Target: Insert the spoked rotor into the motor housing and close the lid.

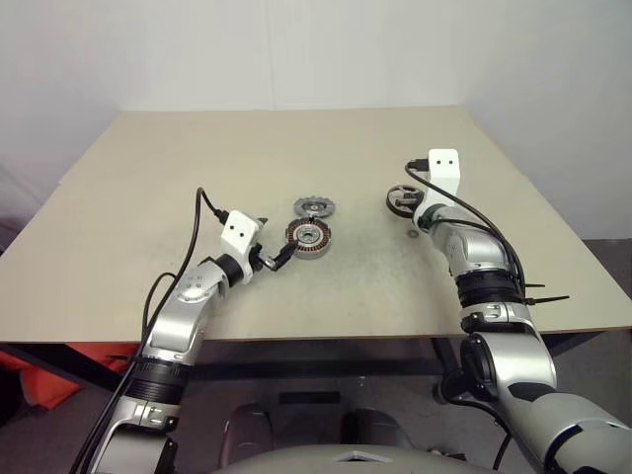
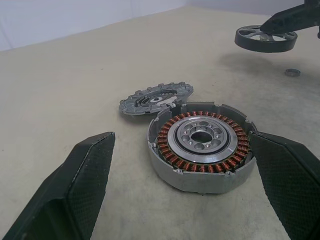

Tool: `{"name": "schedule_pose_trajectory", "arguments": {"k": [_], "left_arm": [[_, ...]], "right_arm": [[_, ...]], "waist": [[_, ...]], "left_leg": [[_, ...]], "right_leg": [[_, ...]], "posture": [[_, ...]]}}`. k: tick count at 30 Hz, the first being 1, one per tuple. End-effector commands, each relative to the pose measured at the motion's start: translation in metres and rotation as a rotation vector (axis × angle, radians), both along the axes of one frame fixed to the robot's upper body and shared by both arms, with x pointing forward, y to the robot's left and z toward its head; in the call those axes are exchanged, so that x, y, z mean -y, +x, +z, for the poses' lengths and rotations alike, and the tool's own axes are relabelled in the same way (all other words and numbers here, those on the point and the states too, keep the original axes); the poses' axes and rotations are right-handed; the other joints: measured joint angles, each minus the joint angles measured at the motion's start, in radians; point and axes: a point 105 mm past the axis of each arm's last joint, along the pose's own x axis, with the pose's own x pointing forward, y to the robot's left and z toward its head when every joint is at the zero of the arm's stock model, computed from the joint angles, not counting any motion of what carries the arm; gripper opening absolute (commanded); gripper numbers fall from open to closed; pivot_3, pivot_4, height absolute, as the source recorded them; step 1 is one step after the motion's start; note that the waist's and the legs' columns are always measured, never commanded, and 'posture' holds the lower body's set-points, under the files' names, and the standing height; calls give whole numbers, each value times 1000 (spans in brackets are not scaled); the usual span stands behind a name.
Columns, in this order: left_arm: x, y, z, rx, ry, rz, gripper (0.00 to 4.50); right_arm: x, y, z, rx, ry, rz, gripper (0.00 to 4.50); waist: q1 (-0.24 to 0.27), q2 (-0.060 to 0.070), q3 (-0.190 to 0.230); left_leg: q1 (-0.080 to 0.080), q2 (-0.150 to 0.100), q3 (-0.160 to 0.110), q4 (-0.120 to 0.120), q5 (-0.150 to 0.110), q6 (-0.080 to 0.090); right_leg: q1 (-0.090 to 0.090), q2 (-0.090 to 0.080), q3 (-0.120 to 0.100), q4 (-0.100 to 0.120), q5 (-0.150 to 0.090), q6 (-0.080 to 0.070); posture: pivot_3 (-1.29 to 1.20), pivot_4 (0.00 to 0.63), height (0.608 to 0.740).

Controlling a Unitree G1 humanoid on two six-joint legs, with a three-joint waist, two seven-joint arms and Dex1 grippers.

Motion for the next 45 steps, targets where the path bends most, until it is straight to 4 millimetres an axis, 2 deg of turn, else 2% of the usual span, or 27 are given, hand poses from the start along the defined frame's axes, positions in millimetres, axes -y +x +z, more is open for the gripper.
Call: {"name": "schedule_pose_trajectory", "arguments": {"k": [1, 7, 10, 15, 18, 22, 24, 26, 31, 33, 35, 38, 45], "left_arm": [[2, 0, 14, 64, 5, -13, 4500], [2, -1, 13, 63, 8, -10, 4500], [1, -1, 13, 62, 9, -8, 4500], [0, -2, 11, 57, 8, -7, 4500], [-2, -2, 10, 52, 8, -3, 4500], [-20, 1, 10, 51, 25, 46, 4500], [-36, 3, 11, 51, 40, 86, 4500], [-57, 4, 11, 50, 61, 136, 4500], [-122, -3, 17, 52, 142, 279, 4500], [-133, -6, 19, 54, 158, 302, 4500], [-134, -9, 21, 59, 155, 313, 4500], [-126, -12, 18, 55, 140, 309, 4500], [-113, -11, 13, 42, 123, 282, 4500]], "right_arm": [[-4, 2, 21, 56, -9, 17, 259], [-44, -10, 21, 41, 41, 232, 259], [-57, -18, 24, 35, 52, 316, 259], [-89, -38, 47, 107, 89, 543, 259], [-111, -53, 54, 116, 107, 673, 259], [-140, -84, 50, 68, 118, 875, 259], [-152, -104, 44, 34, 101, 992, 259], [-160, -115, 39, 9, 93, 1058, 259], [-167, -121, 33, -27, 69, 1123, 259], [-166, -122, 30, -43, 67, 1135, 259], [-159, -124, 21, -81, 44, 1131, 259], [-140, -128, 9, -140, 21, 1108, 259], [-121, -133, -9, -210, -15, 1078, 259]], "waist": [[0, 0, 0], [0, 0, 0], [1, 0, 0], [3, 0, 0], [2, 0, 0], [4, 0, 0], [5, 0, 0], [3, 0, 0], [2, 0, 0], [3, 0, 0], [9, -1, 0], [14, -1, 0], [4, -3, 1]], "left_leg": [[0, 0, 0, 0, 0, 0], [0, 0, 0, -1, 0, 0], [0, 1, 0, -1, 0, 0], [0, 1, 0, -1, 0, 0], [0, 1, 0, -1, 0, 0], [0, 1, 0, -1, 0, 0], [0, 1, 0, -1, 0, 0], [0, 1, 0, -1, 0, 0], [1, 1, -1, -1, 0, 0], [1, 1, -1, -1, 0, 0], [1, 1, -1, -1, 0, 0], [1, 0, -2, -1, -1, 1], [2, 1, -2, -1, 0, 1]], "right_leg": [[0, 0, 0, 0, 0, 0], [0, 0, 0, 0, 0, 0], [0, 0, 0, 0, 0, 0], [0, 0, 1, 0, 0, 0], [0, 0, 1, 0, 0, 0], [0, 0, 1, 0, 0, 0], [0, 0, 1, -1, 0, 0], [0, 0, 1, -1, 0, 1], [0, 1, 1, -1, 0, 1], [0, 0, 1, -1, -1, 1], [1, 0, 1, -1, -1, 1], [3, -1, 1, -2, -2, 3], [2, 1, 2, -1, -2, 3]], "posture": [[0, 0, 740], [0, 0, 740], [0, 0, 740], [0, 0, 740], [0, 0, 740], [0, 0, 740], [0, 0, 740], [0, 0, 740], [0, 0, 740], [0, 0, 740], [0, 0, 740], [0, 0, 740], [0, 0, 740]]}}
